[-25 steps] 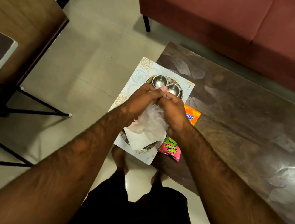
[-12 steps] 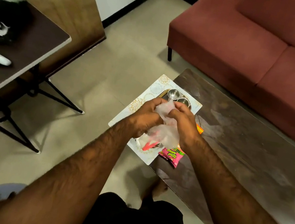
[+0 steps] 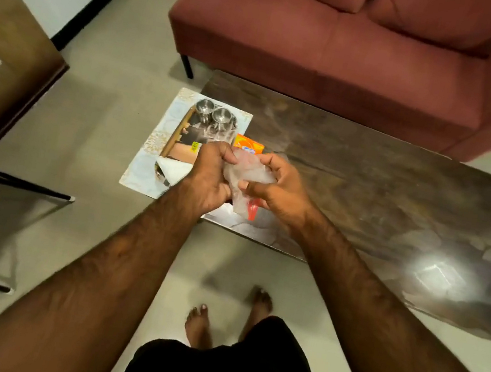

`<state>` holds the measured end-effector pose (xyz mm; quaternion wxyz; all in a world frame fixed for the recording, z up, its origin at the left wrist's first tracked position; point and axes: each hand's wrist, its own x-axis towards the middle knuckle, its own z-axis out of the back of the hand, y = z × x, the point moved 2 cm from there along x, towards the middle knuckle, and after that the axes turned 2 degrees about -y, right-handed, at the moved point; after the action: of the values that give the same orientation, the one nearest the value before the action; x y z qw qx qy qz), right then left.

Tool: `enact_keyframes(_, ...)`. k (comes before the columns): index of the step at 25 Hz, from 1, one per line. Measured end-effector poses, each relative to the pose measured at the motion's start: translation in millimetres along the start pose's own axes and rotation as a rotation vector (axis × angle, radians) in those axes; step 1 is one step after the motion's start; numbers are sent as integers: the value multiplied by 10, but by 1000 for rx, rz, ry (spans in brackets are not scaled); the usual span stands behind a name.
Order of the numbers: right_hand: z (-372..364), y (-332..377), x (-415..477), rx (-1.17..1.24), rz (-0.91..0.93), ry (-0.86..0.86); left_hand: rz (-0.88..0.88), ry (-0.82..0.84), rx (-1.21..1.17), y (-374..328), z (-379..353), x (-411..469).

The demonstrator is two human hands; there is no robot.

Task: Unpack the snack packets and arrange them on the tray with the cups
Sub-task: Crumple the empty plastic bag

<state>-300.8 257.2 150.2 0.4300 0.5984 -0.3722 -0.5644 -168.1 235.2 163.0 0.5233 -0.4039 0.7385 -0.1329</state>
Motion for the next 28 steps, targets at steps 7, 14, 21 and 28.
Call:
enact_keyframes(7, 1519, -253, -817, 86, -58, -450, -163, 513, 701, 1028, -1210, -206)
enact_keyframes(14, 3355, -695, -1546, 264, -274, -519, -272, 477, 1011, 2399, -2850, -93)
enact_keyframes(21, 4586, -992, -2015, 359, -265, -479, -190, 405, 992, 3211, -4036, 94)
enact_keyframes(28, 5691, -1262, -1980, 258, -261, -832, -72, 535, 1191, 3802, -5104, 485)
